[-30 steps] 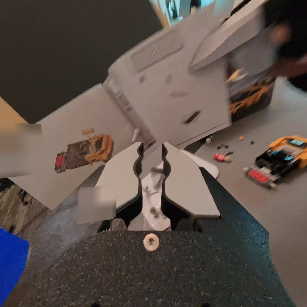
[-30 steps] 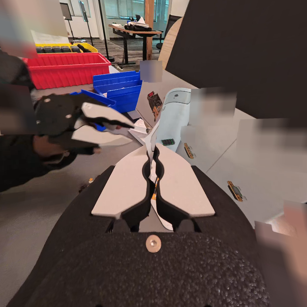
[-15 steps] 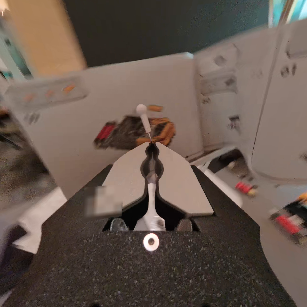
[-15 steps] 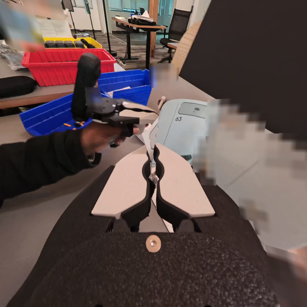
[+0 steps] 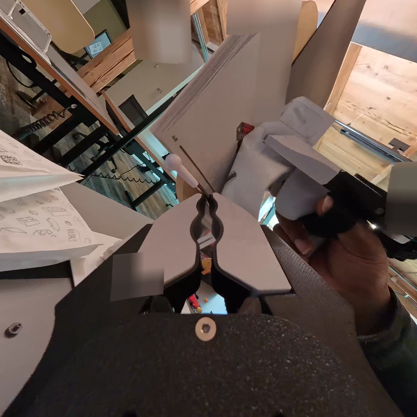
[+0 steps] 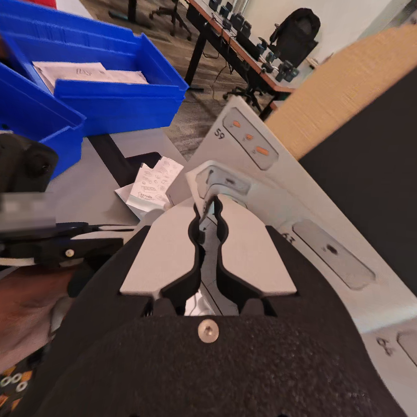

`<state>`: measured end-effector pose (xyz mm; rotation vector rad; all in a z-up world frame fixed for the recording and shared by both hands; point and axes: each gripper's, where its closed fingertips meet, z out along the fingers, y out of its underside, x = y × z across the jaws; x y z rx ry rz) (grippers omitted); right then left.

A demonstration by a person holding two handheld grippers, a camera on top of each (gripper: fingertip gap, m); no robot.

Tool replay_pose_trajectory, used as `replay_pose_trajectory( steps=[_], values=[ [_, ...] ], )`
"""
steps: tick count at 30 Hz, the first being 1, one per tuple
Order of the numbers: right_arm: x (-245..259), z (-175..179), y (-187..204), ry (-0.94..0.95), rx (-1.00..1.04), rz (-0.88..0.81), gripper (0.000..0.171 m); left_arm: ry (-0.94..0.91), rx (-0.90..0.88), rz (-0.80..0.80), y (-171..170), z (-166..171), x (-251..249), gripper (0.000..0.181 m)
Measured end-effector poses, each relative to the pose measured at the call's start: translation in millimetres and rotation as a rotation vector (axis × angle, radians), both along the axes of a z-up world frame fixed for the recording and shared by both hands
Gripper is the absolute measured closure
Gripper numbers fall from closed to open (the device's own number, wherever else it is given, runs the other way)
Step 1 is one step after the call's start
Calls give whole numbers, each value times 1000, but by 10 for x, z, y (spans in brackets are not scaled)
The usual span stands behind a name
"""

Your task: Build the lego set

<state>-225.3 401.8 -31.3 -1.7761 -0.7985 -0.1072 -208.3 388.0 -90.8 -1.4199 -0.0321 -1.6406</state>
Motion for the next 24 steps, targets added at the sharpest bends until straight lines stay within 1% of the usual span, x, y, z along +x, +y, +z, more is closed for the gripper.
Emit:
replay_pose_trajectory(
  steps=[1,4,7,8,10,12,15,17,19,20,22,24],
  values=[
    [-45,-25,38,-29,11,-3,158,-13,-5,0,5,6,0,179],
    [-166,-53,90,-64,19,37,157,-48,-25,6,14,-7,2,179],
    [-241,22,11,-57,26,92,145,-55,-30,4,20,-14,5,179],
    [-250,41,-31,-45,14,113,137,-53,-30,4,22,-12,6,179],
    [-285,93,-173,14,-28,184,131,-57,-38,4,23,-6,8,179],
    [-294,252,-398,73,0,303,125,-52,-44,4,22,-2,6,179],
    [-173,517,-821,160,61,490,132,-41,-42,4,28,-5,9,179],
    [82,642,-1000,173,120,520,139,-47,-44,3,28,-7,9,179],
    [470,674,-994,89,188,450,148,-50,-43,4,27,-9,9,179],
    [691,630,-921,-6,209,386,151,-51,-42,5,29,-12,10,179],
    [1076,432,-753,-261,197,273,156,-59,-43,5,34,-12,13,179],
    [1251,192,-649,-494,163,231,161,-69,-46,5,37,-10,15,179]
  ],
)
